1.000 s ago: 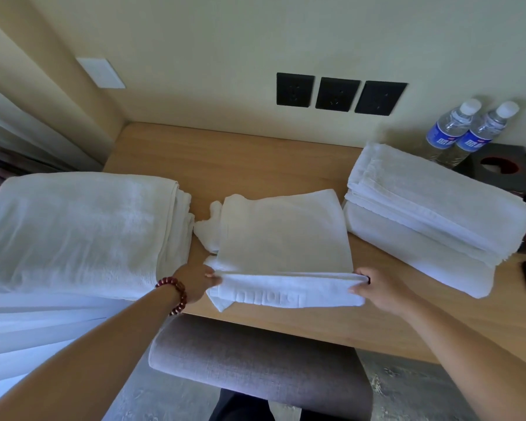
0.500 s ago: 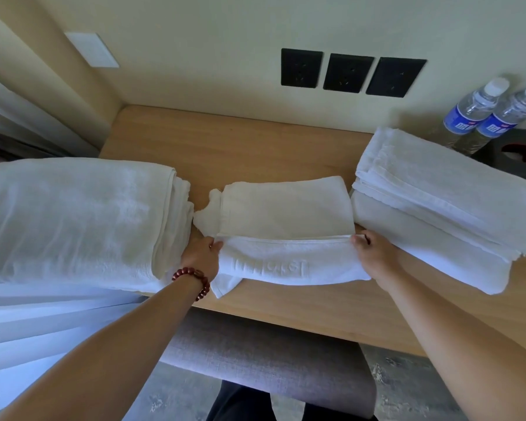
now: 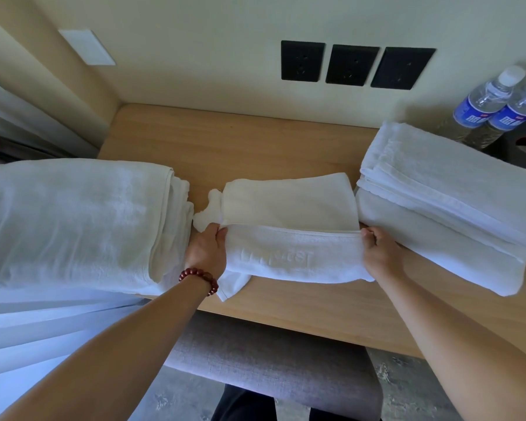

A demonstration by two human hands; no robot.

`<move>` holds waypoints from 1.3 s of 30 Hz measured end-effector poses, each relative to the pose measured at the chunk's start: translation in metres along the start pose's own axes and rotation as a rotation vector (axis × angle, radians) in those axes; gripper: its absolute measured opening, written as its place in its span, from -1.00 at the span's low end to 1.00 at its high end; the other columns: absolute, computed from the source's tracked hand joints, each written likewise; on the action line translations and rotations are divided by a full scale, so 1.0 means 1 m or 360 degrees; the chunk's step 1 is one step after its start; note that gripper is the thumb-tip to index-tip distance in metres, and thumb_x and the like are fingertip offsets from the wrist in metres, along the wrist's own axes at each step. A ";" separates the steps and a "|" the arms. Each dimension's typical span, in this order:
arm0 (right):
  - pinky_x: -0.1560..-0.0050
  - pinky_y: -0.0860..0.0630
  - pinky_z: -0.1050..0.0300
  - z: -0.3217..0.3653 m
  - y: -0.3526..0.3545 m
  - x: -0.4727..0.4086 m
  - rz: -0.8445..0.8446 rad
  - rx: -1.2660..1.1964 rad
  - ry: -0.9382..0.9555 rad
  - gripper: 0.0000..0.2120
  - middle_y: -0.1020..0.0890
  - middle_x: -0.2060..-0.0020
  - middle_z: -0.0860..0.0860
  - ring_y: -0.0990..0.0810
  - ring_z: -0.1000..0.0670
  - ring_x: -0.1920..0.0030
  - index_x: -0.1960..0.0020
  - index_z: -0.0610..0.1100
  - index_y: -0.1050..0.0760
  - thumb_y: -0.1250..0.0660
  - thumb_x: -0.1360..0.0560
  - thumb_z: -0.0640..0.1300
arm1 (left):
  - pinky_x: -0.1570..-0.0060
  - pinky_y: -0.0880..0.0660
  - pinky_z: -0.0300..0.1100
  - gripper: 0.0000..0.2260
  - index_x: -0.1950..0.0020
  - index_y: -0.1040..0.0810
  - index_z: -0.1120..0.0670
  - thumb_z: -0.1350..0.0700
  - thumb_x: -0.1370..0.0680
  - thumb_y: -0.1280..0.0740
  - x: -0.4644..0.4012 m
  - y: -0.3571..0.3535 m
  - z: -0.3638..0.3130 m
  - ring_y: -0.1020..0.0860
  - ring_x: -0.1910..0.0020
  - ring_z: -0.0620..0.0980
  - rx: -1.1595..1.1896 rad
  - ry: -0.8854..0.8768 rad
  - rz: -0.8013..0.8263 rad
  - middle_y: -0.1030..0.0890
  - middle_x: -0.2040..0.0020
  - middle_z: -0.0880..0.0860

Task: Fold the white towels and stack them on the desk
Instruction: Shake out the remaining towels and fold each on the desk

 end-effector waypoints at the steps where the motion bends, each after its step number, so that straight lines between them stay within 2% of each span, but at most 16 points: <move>1: 0.01 -0.35 0.08 0.000 0.000 0.000 -0.0010 -0.0020 -0.0010 -0.69 -0.55 0.07 0.03 -0.52 -0.09 0.01 -0.22 -0.10 -0.53 -0.07 -0.70 0.01 | 0.44 -0.30 -0.19 -0.75 0.06 -0.42 0.07 -0.02 -0.70 -0.09 0.000 -0.001 -0.001 -0.50 0.34 0.07 0.0041 0.0033 0.0012 -0.53 0.31 0.09; 5: 0.03 -0.42 0.05 -0.003 0.000 0.000 -0.0004 -0.0155 -0.0086 -0.71 -0.59 0.09 0.03 -0.56 -0.10 0.02 -0.18 -0.08 -0.52 -0.13 -0.68 0.07 | 0.44 -0.26 -0.21 -0.76 0.03 -0.40 0.04 -0.04 -0.71 -0.07 -0.006 -0.006 0.001 -0.45 0.36 -0.01 -0.0046 0.0074 0.0057 -0.52 0.29 0.08; 8: 0.05 -0.55 -0.04 -0.007 0.001 0.005 -0.0001 -0.0304 -0.0158 -0.71 -0.64 0.15 0.04 -0.62 -0.11 0.06 -0.06 -0.08 -0.53 -0.23 -0.63 0.13 | 0.35 -0.29 -0.16 -0.70 -0.03 -0.46 0.09 -0.07 -0.70 -0.05 -0.010 -0.013 0.012 -0.44 0.31 -0.01 -0.0099 0.0218 0.0126 -0.51 0.24 0.06; 10: 0.10 -0.57 -0.11 -0.013 0.003 0.013 0.0042 -0.0331 -0.0153 -0.57 -0.66 0.24 -0.06 -0.64 -0.14 0.16 0.07 -0.15 -0.56 -0.23 -0.59 0.22 | 0.21 -0.35 -0.13 -0.66 -0.04 -0.47 0.09 -0.10 -0.70 -0.04 -0.011 -0.016 0.018 -0.46 0.23 0.05 -0.0113 0.0309 0.0126 -0.50 0.20 0.05; 13: 0.22 -0.57 -0.09 -0.022 0.004 0.030 0.0144 -0.0362 -0.0142 -0.43 -0.64 0.31 -0.15 -0.63 -0.19 0.27 0.13 -0.21 -0.55 -0.22 -0.56 0.32 | 0.18 -0.38 -0.10 -0.60 0.07 -0.44 0.10 -0.13 -0.70 0.02 -0.009 -0.016 0.025 -0.52 0.16 0.11 -0.0154 0.0385 0.0077 -0.51 0.20 0.06; 15: 0.33 -0.45 0.09 -0.023 0.001 0.042 0.0198 -0.0277 -0.0096 -0.56 -0.59 0.36 -0.05 -0.57 -0.08 0.34 0.17 -0.11 -0.52 -0.27 -0.56 0.27 | 0.19 -0.41 -0.10 -0.56 0.09 -0.46 0.12 -0.15 -0.69 0.02 -0.007 -0.014 0.029 -0.54 0.18 0.11 -0.0112 0.0400 0.0016 -0.52 0.22 0.06; 17: 0.33 -0.41 0.15 -0.023 -0.005 0.052 0.0261 -0.0184 -0.0039 -0.70 -0.59 0.34 0.06 -0.56 0.01 0.32 0.14 -0.02 -0.51 -0.31 -0.57 0.20 | 0.18 -0.42 -0.11 -0.55 0.09 -0.48 0.11 -0.18 -0.68 0.00 -0.003 -0.012 0.031 -0.53 0.19 0.09 0.0011 0.0388 -0.0034 -0.54 0.21 0.04; 20: 0.38 -0.30 0.11 -0.025 -0.015 0.056 0.0221 -0.0097 0.0037 -0.63 -0.48 0.41 0.00 -0.46 -0.03 0.39 0.21 -0.16 -0.45 -0.24 -0.61 0.10 | 0.19 -0.40 -0.13 -0.57 0.10 -0.50 0.07 -0.18 -0.68 -0.01 0.008 -0.008 0.029 -0.50 0.23 0.01 0.0198 0.0347 -0.0112 -0.55 0.23 0.00; 22: 0.40 -0.24 0.10 -0.025 -0.016 0.056 0.0139 -0.0070 0.0012 -0.59 -0.42 0.44 -0.02 -0.40 -0.03 0.43 0.24 -0.17 -0.39 -0.14 -0.66 0.08 | 0.26 -0.38 -0.13 -0.56 0.12 -0.51 0.09 -0.16 -0.68 -0.02 0.014 -0.005 0.027 -0.49 0.27 -0.03 0.0310 0.0310 -0.0204 -0.55 0.25 0.01; 26: 0.40 -0.23 0.07 -0.027 -0.015 0.048 0.0035 -0.0003 -0.0042 -0.61 -0.47 0.41 -0.04 -0.46 -0.09 0.38 0.22 -0.16 -0.37 -0.11 -0.69 0.03 | 0.33 -0.31 -0.29 -0.64 0.05 -0.52 0.02 -0.14 -0.69 -0.05 0.022 -0.010 0.023 -0.48 0.24 -0.11 0.0315 0.0139 -0.0139 -0.56 0.20 -0.04; 29: 0.40 -0.24 0.06 -0.028 -0.017 0.041 0.0030 0.0027 -0.0056 -0.63 -0.49 0.39 -0.04 -0.49 -0.12 0.34 0.22 -0.16 -0.38 -0.14 -0.68 0.02 | 0.29 -0.37 -0.23 -0.68 -0.09 -0.52 0.03 -0.17 -0.66 -0.11 0.018 -0.018 0.031 -0.55 0.15 -0.01 0.0293 0.0223 -0.0129 -0.59 0.08 -0.03; 32: 0.39 -0.30 0.11 -0.024 -0.015 0.038 0.0026 0.0099 -0.0111 -0.76 -0.55 0.31 0.01 -0.52 -0.04 0.32 0.10 -0.09 -0.43 -0.21 -0.64 0.03 | 0.06 -0.53 0.00 -0.67 -0.18 -0.52 0.10 -0.12 -0.65 -0.16 0.017 -0.016 0.032 -0.54 -0.06 0.14 0.0191 0.0140 -0.0267 -0.58 -0.07 0.07; 34: 0.36 -0.39 0.10 -0.016 -0.011 0.043 -0.0116 0.0275 -0.0034 -0.88 -0.57 0.23 0.02 -0.54 -0.01 0.28 0.02 -0.05 -0.44 -0.28 -0.60 -0.01 | -0.07 -0.49 0.11 -0.66 -0.24 -0.51 0.15 -0.07 -0.64 -0.18 0.024 -0.010 0.023 -0.49 -0.12 0.18 0.0013 -0.0175 -0.0458 -0.55 -0.12 0.14; 35: 0.30 -0.46 0.07 -0.011 -0.010 0.045 -0.0236 0.0428 0.0127 -0.91 -0.59 0.18 0.00 -0.55 -0.04 0.22 -0.03 -0.06 -0.46 -0.31 -0.56 -0.07 | -0.09 -0.47 0.13 -0.65 -0.25 -0.50 0.14 -0.07 -0.62 -0.18 0.028 -0.008 0.018 -0.47 -0.13 0.18 -0.0071 -0.0314 -0.0525 -0.54 -0.15 0.15; 37: 0.02 -0.55 -0.09 0.003 -0.016 0.052 -0.0381 0.0754 0.0528 -0.69 -0.61 -0.05 -0.09 -0.58 -0.15 -0.02 -0.22 -0.14 -0.48 -0.38 -0.50 -0.16 | -0.15 -0.43 0.18 -0.61 -0.32 -0.46 0.08 -0.11 -0.59 -0.16 0.033 -0.008 0.009 -0.44 -0.20 0.19 -0.0233 -0.0496 -0.0508 -0.49 -0.24 0.14; 39: -0.25 -0.48 -0.17 0.023 -0.029 0.060 -0.0375 0.0800 0.0834 -0.57 -0.53 -0.29 -0.16 -0.51 -0.20 -0.26 -0.35 -0.18 -0.45 -0.39 -0.50 -0.15 | -0.24 -0.39 0.23 -0.54 -0.42 -0.38 0.03 -0.16 -0.59 -0.14 0.038 -0.018 0.000 -0.39 -0.34 0.22 -0.0413 -0.0609 -0.0347 -0.42 -0.38 0.14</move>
Point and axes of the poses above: each hand's wrist, its own x-axis away from the middle knuckle, its own y-axis out of the back of the hand, z = x × y, the point moved 3 cm from there along -x, towards the middle knuckle
